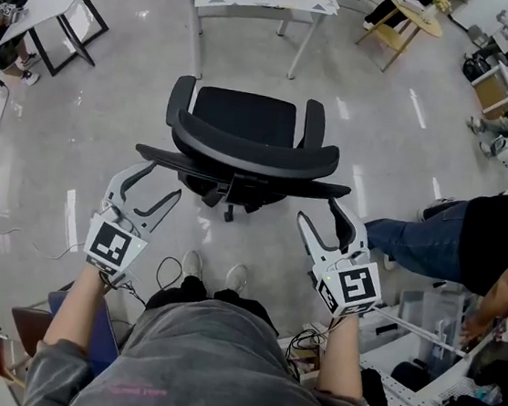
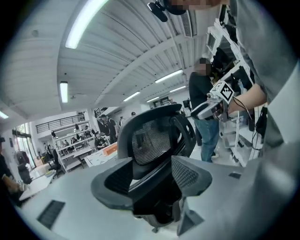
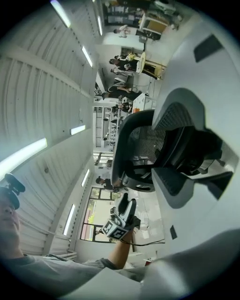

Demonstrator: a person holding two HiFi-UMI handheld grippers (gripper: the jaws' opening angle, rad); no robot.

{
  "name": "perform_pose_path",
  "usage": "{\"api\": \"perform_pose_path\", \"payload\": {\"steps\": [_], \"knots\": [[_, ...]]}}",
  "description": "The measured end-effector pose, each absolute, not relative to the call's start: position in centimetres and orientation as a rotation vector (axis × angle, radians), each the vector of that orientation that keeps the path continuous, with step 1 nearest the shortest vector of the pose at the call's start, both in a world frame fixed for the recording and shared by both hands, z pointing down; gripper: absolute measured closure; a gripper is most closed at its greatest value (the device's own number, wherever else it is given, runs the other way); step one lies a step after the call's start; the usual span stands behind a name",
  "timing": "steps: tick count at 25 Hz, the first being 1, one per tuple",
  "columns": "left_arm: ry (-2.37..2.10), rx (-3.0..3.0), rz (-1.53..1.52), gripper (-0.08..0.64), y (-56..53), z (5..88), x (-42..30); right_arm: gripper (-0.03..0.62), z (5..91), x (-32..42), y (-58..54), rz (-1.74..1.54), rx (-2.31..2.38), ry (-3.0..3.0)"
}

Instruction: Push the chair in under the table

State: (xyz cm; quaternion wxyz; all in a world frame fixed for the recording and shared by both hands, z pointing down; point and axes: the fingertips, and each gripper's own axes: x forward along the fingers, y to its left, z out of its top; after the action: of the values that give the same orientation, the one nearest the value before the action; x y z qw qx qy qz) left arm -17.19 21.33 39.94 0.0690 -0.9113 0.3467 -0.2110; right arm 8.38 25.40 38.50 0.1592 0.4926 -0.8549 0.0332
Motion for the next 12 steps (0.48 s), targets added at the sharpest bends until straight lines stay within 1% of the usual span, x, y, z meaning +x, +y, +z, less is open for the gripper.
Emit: {"api": "perform_pose_path", "payload": {"steps": [12], "knots": [[0.782, -2.456, -1.033, 0.298, 18.4, 43.9, -17.1, 0.35, 43.1, 10.0, 23.0, -0.116, 1.131, -2.166]]}}
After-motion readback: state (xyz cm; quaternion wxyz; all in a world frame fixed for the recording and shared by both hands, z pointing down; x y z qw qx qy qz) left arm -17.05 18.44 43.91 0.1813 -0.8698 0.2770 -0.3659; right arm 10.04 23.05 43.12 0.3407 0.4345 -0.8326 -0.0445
